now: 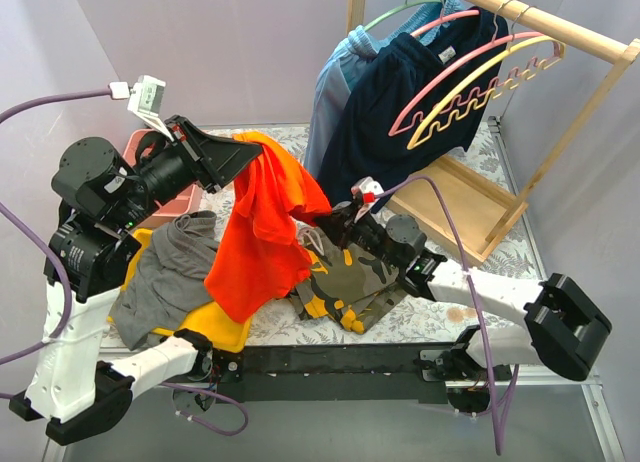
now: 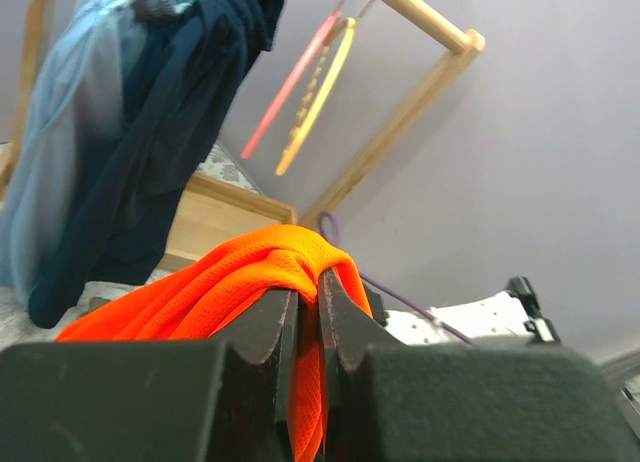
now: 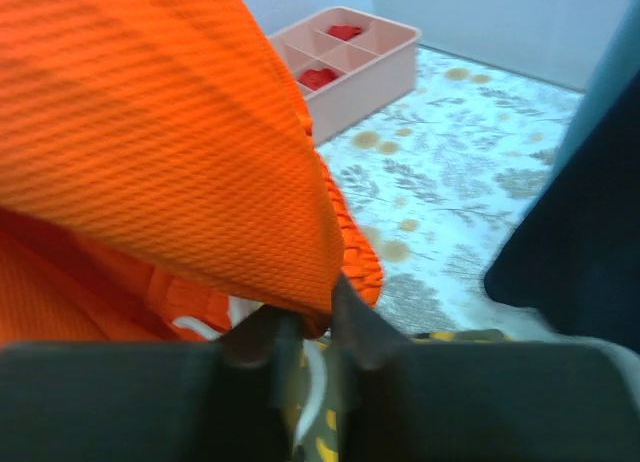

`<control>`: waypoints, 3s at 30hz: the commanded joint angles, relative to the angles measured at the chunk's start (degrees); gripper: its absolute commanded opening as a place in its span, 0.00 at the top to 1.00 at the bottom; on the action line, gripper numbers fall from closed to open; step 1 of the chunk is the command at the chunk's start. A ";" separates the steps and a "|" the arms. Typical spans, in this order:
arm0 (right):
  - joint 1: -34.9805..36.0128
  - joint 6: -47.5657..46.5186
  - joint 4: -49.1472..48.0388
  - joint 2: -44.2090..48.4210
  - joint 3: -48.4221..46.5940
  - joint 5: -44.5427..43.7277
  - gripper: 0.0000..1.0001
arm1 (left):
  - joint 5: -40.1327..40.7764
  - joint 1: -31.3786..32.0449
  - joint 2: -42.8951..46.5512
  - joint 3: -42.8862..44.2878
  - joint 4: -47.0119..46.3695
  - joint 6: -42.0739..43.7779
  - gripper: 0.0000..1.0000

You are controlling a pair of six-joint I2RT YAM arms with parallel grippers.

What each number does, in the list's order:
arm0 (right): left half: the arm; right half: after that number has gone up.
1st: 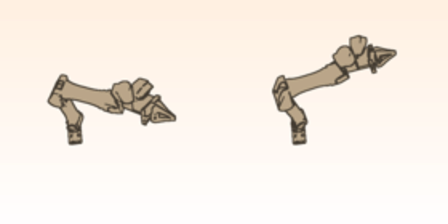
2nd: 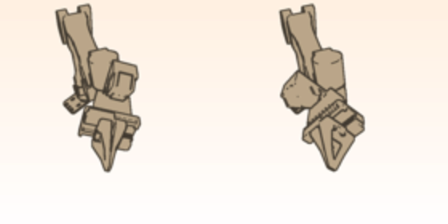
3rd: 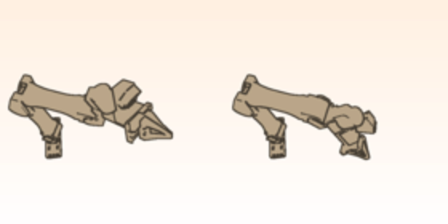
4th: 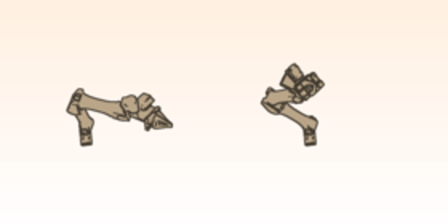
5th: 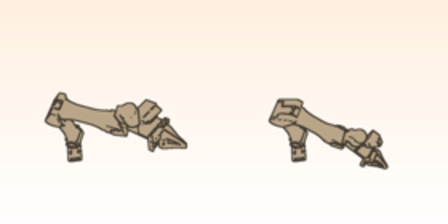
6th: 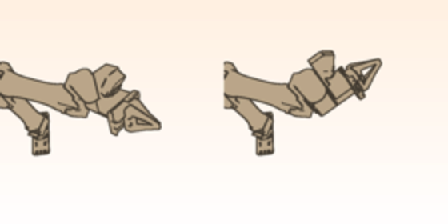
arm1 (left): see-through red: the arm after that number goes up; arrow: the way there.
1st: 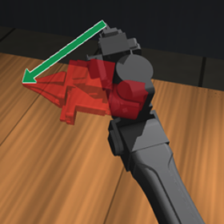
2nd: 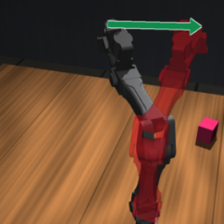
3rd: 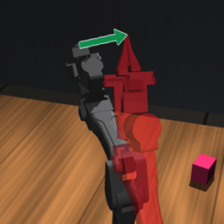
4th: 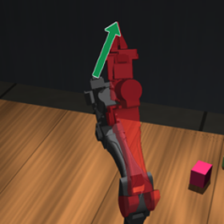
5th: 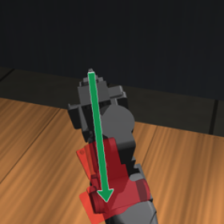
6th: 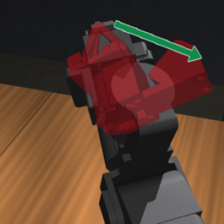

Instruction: Place the shorts on the hanger

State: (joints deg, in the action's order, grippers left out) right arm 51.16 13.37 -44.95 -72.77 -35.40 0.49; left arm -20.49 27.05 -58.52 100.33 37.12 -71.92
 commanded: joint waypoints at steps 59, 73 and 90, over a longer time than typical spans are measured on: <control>4.75 20.91 62.62 15.65 -6.53 -20.54 0.23 | 52.21 27.26 -21.96 -17.46 19.39 2.57 0.28; 4.30 21.88 64.28 15.73 -1.69 -20.27 0.75 | 55.47 25.61 -17.01 -31.06 20.53 -3.65 0.91; 3.42 15.54 69.66 23.46 -13.84 -38.12 0.99 | 34.04 7.58 10.96 -56.81 -8.78 -8.39 0.92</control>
State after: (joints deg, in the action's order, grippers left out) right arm 55.00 29.58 26.33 -50.41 -53.08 -33.78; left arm 20.88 35.22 -50.02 51.83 38.94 -76.34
